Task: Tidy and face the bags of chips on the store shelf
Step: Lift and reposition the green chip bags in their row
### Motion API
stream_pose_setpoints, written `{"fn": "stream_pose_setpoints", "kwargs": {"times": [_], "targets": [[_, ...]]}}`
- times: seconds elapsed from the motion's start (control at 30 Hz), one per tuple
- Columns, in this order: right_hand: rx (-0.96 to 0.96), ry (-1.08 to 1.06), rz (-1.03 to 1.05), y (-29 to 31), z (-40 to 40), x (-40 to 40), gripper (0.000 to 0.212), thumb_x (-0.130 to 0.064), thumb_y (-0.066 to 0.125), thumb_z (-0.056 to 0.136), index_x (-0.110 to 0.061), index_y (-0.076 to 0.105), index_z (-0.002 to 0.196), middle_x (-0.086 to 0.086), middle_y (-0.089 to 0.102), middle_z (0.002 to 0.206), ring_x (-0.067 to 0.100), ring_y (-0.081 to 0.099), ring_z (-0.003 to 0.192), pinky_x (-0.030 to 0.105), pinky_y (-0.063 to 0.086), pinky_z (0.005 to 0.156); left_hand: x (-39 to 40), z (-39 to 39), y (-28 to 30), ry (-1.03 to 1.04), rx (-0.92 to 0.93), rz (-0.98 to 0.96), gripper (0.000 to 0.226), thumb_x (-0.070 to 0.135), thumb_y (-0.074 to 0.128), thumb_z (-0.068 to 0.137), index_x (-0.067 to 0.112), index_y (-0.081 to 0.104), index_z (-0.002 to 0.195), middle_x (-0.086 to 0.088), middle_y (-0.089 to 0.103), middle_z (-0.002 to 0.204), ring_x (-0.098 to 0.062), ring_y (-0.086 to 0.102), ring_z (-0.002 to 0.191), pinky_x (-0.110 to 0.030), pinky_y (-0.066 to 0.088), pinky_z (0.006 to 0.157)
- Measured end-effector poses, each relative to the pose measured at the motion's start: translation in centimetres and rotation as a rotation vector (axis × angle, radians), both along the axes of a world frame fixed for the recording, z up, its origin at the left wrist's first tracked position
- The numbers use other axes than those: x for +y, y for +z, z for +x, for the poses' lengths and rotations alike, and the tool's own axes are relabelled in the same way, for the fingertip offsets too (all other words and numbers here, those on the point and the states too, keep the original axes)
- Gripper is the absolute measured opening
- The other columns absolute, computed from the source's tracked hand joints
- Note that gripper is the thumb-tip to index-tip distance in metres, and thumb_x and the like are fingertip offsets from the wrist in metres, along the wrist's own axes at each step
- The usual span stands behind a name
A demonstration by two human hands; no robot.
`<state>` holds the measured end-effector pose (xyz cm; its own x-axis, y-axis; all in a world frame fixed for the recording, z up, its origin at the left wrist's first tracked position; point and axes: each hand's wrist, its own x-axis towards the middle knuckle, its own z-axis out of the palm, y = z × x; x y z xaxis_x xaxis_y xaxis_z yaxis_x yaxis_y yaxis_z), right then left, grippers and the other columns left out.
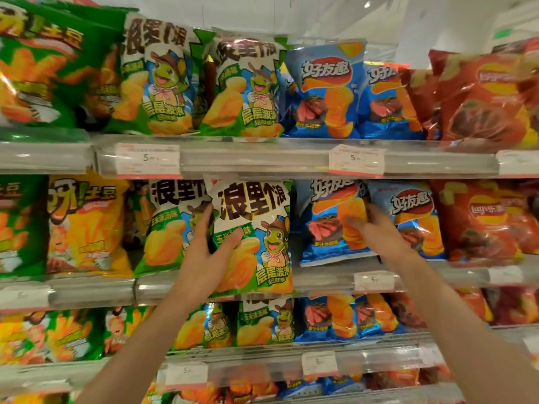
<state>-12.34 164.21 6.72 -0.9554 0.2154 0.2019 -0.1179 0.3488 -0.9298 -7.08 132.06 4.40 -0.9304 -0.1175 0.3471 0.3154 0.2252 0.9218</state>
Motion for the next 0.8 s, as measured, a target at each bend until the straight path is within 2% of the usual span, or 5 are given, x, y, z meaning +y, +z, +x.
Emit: {"fn": "stream_pose_setpoints", "kwargs": {"times": [0.17, 0.27, 0.53, 0.63, 0.8], "targets": [[-0.011, -0.043, -0.063, -1.5, -0.2, 4.7, 0.052, -0.047, 0.076, 0.072, -0.021, 0.060, 0.114, -0.009, 0.066, 0.084, 0.025, 0.057, 0.088, 0.040, 0.047, 0.078, 3.4, -2.8, 0.8, 0.004, -0.010, -0.054, 0.073, 0.046, 0.058, 0.096, 0.043, 0.015, 0.155, 0.021, 0.044, 0.133, -0.003, 0.042, 0.121, -0.024, 0.032, 0.100], [-0.017, -0.031, -0.111, -2.4, -0.4, 4.8, 0.039, -0.036, 0.068, 0.090, -0.036, 0.052, 0.125, -0.009, 0.064, 0.088, 0.025, 0.056, 0.090, 0.040, 0.046, 0.082, 4.3, -5.0, 1.4, 0.010, -0.032, -0.057, 0.070, 0.046, 0.054, 0.098, 0.044, 0.014, 0.155, 0.019, 0.045, 0.131, -0.005, 0.043, 0.117, -0.024, 0.033, 0.098], [-0.059, -0.028, -0.134, -2.9, -1.0, 3.2, 0.020, -0.023, 0.047, 0.106, -0.018, 0.051, 0.125, -0.004, 0.060, 0.099, 0.008, 0.057, 0.087, 0.032, 0.041, 0.082, 4.9, -7.7, -0.4, 0.049, 0.015, -0.101, 0.066, 0.037, 0.052, 0.101, 0.041, 0.015, 0.156, 0.012, 0.049, 0.144, -0.010, 0.044, 0.133, -0.028, 0.030, 0.113], [-0.063, -0.037, -0.053, -2.2, -0.1, 2.4, 0.036, -0.019, 0.041, 0.107, -0.012, 0.044, 0.142, 0.019, 0.064, 0.104, 0.031, 0.063, 0.091, 0.040, 0.046, 0.064, 4.7, -8.2, -1.5, 0.040, -0.037, -0.198, 0.071, 0.061, 0.044, 0.093, 0.053, 0.006, 0.152, 0.007, 0.043, 0.152, -0.020, 0.042, 0.139, -0.043, 0.029, 0.118], [0.163, -0.142, 0.219, -2.6, -0.2, 1.2, 0.066, -0.035, 0.052, 0.098, -0.028, 0.020, 0.156, 0.009, 0.049, 0.137, 0.032, 0.056, 0.117, 0.047, 0.048, 0.099, 5.5, -7.8, -1.5, 0.109, -0.040, -0.355, 0.074, 0.062, 0.043, 0.096, 0.051, -0.004, 0.152, -0.007, 0.022, 0.161, -0.036, 0.037, 0.140, -0.050, 0.031, 0.113]]}}
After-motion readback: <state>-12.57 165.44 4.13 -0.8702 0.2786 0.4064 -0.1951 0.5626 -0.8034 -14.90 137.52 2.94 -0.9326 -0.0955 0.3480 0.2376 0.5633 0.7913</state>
